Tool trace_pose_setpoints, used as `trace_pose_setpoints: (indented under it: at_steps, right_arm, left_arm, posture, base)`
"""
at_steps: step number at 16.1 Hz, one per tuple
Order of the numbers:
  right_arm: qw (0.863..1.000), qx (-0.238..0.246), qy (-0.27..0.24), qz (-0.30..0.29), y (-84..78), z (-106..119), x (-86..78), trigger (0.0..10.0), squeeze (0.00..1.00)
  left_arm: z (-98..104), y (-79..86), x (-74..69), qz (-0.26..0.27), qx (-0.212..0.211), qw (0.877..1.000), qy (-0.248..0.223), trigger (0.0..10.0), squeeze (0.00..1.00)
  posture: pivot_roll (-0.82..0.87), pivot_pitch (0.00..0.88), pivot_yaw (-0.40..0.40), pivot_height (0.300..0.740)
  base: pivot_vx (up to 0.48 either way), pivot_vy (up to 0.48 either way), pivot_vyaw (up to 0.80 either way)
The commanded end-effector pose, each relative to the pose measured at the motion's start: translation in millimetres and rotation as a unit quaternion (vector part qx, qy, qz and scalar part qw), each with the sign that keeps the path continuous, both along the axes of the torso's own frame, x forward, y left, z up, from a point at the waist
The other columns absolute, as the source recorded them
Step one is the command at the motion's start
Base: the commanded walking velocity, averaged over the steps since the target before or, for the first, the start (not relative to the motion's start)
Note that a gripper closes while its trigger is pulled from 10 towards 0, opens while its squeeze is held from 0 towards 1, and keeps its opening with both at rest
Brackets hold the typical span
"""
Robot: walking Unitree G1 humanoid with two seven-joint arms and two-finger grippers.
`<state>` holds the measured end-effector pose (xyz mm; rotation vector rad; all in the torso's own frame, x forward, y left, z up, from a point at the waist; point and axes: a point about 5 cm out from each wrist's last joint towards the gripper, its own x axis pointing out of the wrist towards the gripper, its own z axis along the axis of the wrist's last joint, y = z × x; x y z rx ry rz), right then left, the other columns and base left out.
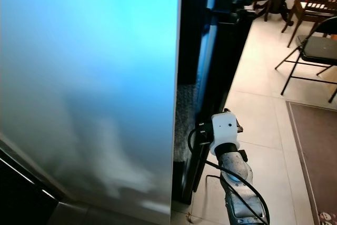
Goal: Restocking fridge
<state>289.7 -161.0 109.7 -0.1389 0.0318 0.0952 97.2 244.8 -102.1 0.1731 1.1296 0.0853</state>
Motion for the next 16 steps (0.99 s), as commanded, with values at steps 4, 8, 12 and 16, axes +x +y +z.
trace_pose_setpoints:
  at_steps: [4, 8, 12, 16]
  right_arm:
    - [1.0, 0.004, 0.011, 0.011, 2.6, -3, 0.6, 10.0, 0.0]
    - [1.0, 0.002, 0.01, 0.002, -1.6, -3, 4.0, 10.0, 0.0]
    - [1.0, -0.004, 0.004, -0.007, -7.5, 0, 10.6, 10.0, 0.0]
    - [1.0, -0.007, 0.001, -0.027, -13.9, 1, 12.3, 10.0, 0.0]
  left_arm:
    - [-1, 0.5, -5.3, 0.004, -0.002, 1.0, 0.007, 10.0, 0.0]
    - [-1, 0.3, -5.3, 0.003, -0.003, 1.0, 0.008, 10.0, 0.0]
    - [-1, 0.0, -4.7, 0.002, -0.003, 1.0, 0.007, 10.0, 0.0]
    - [-1, -0.5, -4.7, 0.002, -0.004, 1.0, 0.008, 10.0, 0.0]
  posture:
    - [-0.06, 0.0, 0.006, 0.74]
    - [-0.06, 0.0, 0.008, 0.74]
    - [-0.06, 0.0, 0.006, 0.74]
    - [-0.06, 0.0, 0.006, 0.74]
  base:
    - [0.0, 0.0, 0.0]
    - [0.0, 0.0, 0.0]
    - [0.0, 0.0, 0.0]
    - [0.0, 0.0, 0.0]
